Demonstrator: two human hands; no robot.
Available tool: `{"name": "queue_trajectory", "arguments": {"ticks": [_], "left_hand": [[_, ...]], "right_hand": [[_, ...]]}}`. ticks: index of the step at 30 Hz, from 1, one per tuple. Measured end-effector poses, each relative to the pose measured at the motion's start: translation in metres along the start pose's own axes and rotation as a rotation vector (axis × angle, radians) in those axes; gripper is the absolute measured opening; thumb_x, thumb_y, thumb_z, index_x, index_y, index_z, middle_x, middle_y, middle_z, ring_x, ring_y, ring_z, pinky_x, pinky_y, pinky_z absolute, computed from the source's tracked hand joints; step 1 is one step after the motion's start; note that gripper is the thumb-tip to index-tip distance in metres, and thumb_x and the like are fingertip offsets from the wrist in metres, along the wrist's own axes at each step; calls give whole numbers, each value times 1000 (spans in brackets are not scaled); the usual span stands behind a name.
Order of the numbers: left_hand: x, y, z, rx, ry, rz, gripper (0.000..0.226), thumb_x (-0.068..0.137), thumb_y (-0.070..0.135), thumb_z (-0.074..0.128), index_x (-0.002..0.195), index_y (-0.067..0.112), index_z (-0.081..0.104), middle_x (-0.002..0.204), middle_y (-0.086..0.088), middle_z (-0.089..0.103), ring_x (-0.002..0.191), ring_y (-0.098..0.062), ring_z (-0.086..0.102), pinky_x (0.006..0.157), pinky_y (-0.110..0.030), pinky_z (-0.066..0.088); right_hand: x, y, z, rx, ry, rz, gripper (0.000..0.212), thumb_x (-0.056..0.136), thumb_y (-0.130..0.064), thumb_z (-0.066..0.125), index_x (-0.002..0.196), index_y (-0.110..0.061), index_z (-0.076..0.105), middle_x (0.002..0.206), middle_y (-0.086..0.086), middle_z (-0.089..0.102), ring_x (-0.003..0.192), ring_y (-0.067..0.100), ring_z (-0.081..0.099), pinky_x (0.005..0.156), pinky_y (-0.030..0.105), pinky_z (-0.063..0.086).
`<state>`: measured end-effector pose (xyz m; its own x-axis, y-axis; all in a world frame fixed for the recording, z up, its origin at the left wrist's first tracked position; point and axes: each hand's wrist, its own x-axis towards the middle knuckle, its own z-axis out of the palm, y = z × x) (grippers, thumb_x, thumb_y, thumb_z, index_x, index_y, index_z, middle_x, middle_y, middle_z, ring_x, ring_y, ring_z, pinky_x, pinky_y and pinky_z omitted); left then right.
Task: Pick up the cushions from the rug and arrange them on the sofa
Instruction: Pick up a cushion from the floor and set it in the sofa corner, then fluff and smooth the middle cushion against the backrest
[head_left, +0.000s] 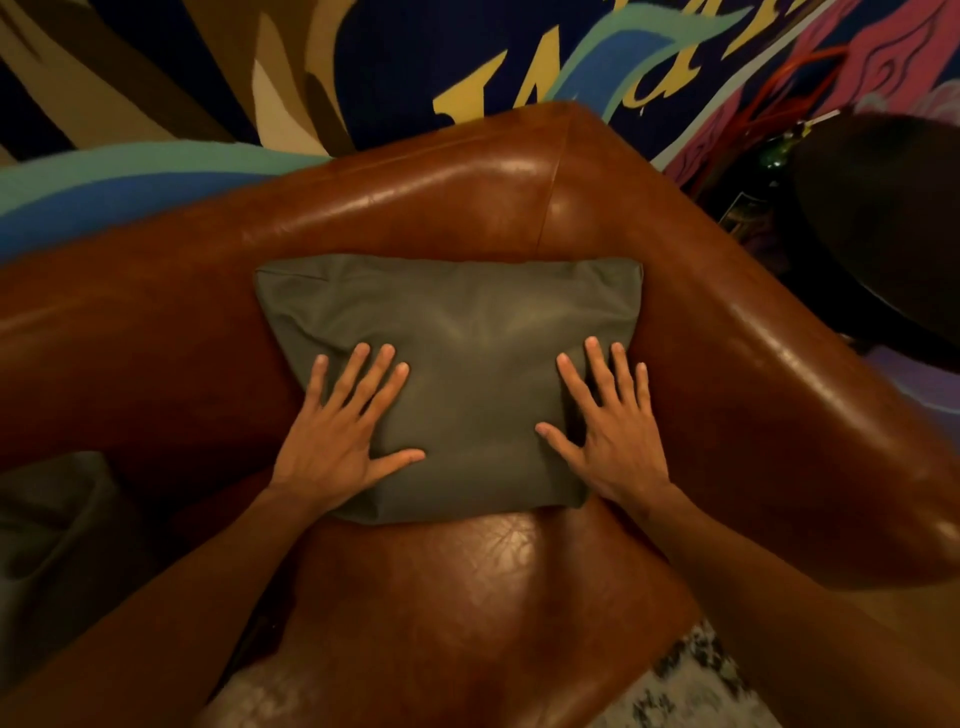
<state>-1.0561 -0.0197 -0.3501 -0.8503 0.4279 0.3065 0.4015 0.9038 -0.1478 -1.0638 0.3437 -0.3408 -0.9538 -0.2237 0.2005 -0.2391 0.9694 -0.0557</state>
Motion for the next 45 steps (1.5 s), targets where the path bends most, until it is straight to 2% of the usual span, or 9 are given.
{"name": "queue_trajectory", "arguments": {"ticks": [9,12,17,20,24,31,35,41,45], "left_hand": [[28,28,-46,-58,25,-67,98,94,80,31,164,14,17,173,-7,9,160,-27,7,126,-59,9],[33,38,-63,-65,32,-85,89,97,73,34,161,10,29,170,-9,22,159,-26,14,126,-57,14],[14,44,-110,-75,6,-158,76,97,61,46,148,5,51,156,-12,49,149,-28,40,120,-54,32],[-17,30,-143,-88,-7,-266,67,99,55,47,143,5,57,149,-11,57,144,-27,47,118,-50,37],[-76,-7,-183,-83,-16,-397,56,101,47,48,138,6,61,140,-9,64,137,-28,54,113,-48,42],[-199,-86,-237,-23,-55,-644,44,102,41,44,122,9,68,116,-9,71,113,-29,65,94,-44,51],[-265,-136,-251,9,-27,-782,40,100,31,45,115,4,70,105,-13,71,101,-35,67,86,-45,52],[-344,-217,-249,-100,-90,-1125,34,105,18,43,133,5,59,125,-15,65,117,-36,57,98,-48,42],[-371,-254,-240,-222,-134,-1231,32,101,11,43,126,4,63,121,-17,68,112,-37,62,95,-48,49]], "right_hand": [[20,-37,-49,116,84,-47,69,100,-60,50,156,-21,45,166,12,37,156,35,32,127,55,26],[24,-56,-68,146,80,-67,58,101,-50,53,148,-15,53,159,12,47,152,36,38,123,55,34],[15,-100,-100,246,55,-158,48,100,-41,55,137,-11,60,138,10,61,131,32,57,105,48,51],[10,-145,-115,297,17,-232,45,99,-39,56,134,-11,63,125,9,67,116,31,63,93,46,56],[5,-227,-130,372,-43,-342,37,101,-36,56,126,-11,67,115,7,70,108,30,65,89,45,58],[0,-385,-153,466,-78,-513,22,100,-30,57,109,-15,71,102,4,70,98,29,65,82,45,59],[-6,-461,-154,487,-119,-564,20,101,-28,56,106,-16,70,103,3,69,100,26,63,85,42,58],[-14,-583,-144,486,-273,-742,27,105,-26,52,122,-17,70,121,3,68,115,25,62,93,41,53],[-8,-653,-132,424,-385,-856,33,106,-22,47,132,-15,66,134,5,65,124,28,60,99,44,52]]}}
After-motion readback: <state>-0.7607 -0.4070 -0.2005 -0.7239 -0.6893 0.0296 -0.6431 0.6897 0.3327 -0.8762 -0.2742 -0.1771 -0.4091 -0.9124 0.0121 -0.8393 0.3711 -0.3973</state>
